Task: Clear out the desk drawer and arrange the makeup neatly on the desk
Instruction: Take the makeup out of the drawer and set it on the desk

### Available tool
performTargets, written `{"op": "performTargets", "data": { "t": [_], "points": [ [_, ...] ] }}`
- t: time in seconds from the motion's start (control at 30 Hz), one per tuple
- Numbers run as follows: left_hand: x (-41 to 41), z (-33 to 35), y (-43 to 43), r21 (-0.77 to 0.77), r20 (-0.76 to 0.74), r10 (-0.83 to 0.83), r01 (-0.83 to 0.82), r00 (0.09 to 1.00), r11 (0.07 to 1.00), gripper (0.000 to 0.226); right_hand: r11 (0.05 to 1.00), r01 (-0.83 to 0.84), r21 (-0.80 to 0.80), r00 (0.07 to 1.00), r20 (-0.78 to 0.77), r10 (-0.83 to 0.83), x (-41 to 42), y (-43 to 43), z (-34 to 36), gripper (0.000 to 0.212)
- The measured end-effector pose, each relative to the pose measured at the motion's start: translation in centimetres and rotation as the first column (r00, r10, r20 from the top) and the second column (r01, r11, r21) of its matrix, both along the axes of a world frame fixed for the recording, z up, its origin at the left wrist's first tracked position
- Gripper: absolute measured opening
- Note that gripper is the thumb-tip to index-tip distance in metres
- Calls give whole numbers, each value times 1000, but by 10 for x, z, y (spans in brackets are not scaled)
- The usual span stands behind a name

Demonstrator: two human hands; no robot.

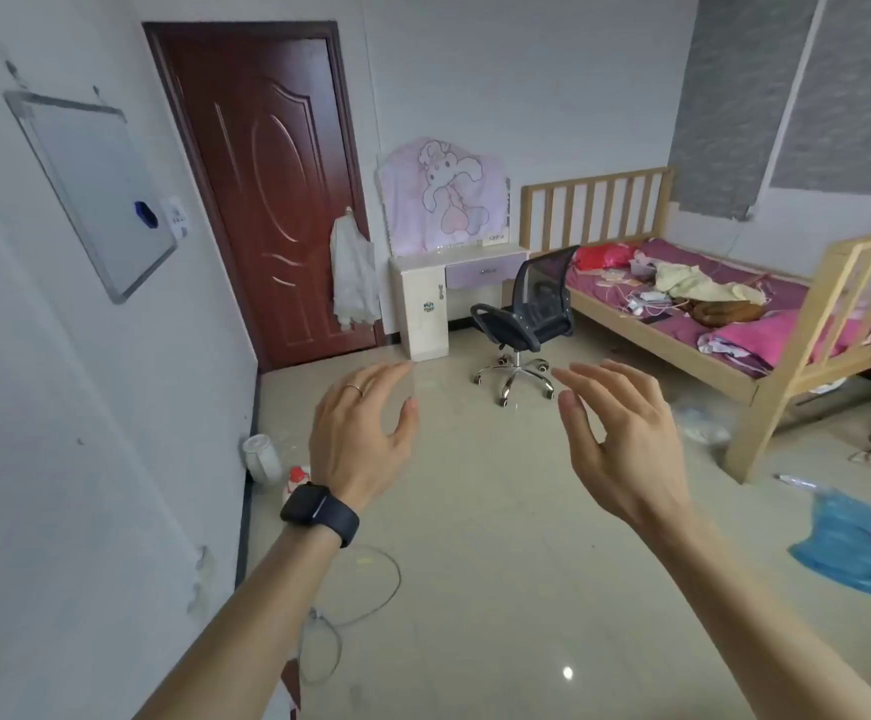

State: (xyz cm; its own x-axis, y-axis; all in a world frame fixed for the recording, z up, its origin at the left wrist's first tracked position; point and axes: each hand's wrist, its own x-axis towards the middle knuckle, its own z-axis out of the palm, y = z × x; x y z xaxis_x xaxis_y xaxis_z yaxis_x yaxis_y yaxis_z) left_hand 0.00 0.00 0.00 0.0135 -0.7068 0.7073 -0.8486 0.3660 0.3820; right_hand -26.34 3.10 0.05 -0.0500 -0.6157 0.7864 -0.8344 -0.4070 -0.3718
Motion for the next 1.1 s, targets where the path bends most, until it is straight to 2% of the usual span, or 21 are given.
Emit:
{"op": "performTargets", "data": {
  "t": [0.2, 0.43, 0.83, 1.1],
  "points": [
    [-5, -35, -20, 191, 99, 60, -78, 993, 978, 39, 987, 39, 154, 997, -75, -28, -16, -31, -40, 28],
    [-1, -60, -87, 296, 123, 84, -118, 989, 948, 41, 936, 65, 346, 992, -126, -22, -23, -109, -62, 34],
    [19, -42, -305, 295, 120, 74, -107, 990, 949, 42, 932, 92, 350, 984, -176, -31, 1, -320, -31, 35],
    [28, -22, -453, 278, 136, 46, -82, 990, 957, 43, 935, 83, 345, 990, -135, -38, 14, -466, -21, 37]
  ]
}}
